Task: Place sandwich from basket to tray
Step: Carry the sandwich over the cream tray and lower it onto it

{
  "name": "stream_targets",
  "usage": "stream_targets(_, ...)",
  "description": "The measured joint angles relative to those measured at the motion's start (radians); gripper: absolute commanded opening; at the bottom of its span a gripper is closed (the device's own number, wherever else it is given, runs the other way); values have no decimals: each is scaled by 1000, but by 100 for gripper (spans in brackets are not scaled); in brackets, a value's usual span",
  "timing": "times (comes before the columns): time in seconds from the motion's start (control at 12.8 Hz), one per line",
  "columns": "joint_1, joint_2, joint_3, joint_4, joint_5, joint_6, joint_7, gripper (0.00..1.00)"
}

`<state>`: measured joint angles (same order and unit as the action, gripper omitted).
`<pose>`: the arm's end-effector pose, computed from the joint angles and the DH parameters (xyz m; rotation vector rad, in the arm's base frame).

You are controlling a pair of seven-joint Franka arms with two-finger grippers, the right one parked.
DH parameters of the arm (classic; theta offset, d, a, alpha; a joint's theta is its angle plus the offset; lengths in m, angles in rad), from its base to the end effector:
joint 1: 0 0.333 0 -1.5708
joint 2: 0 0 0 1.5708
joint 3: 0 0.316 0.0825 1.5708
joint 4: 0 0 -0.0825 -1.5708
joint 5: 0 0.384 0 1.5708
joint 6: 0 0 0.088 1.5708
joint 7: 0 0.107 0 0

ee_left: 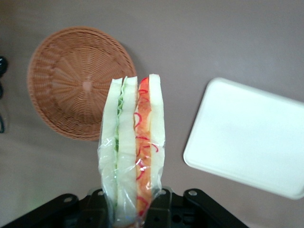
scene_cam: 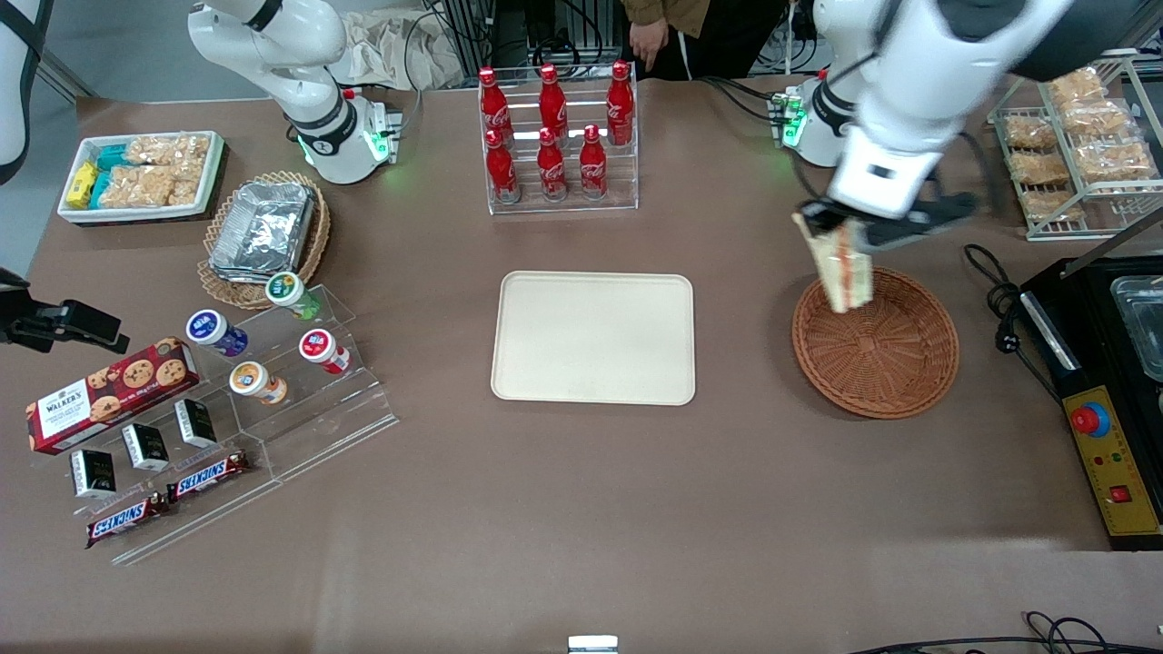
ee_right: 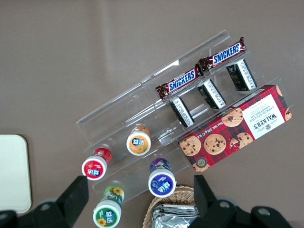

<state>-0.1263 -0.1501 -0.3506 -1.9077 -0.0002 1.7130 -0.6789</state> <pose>0.4507 -0.2434 0.5518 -3.0529 -0.3172 0.0262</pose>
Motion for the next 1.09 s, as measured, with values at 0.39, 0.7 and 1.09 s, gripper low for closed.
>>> stream_targets(0.39,-2,188,-137,-20,0,259,1,0)
stream_targets(0.7,-39,402,-148,-98,65,560,1,0)
stream_targets(1.09,-113,605,-149,-111,369,670,-210,0)
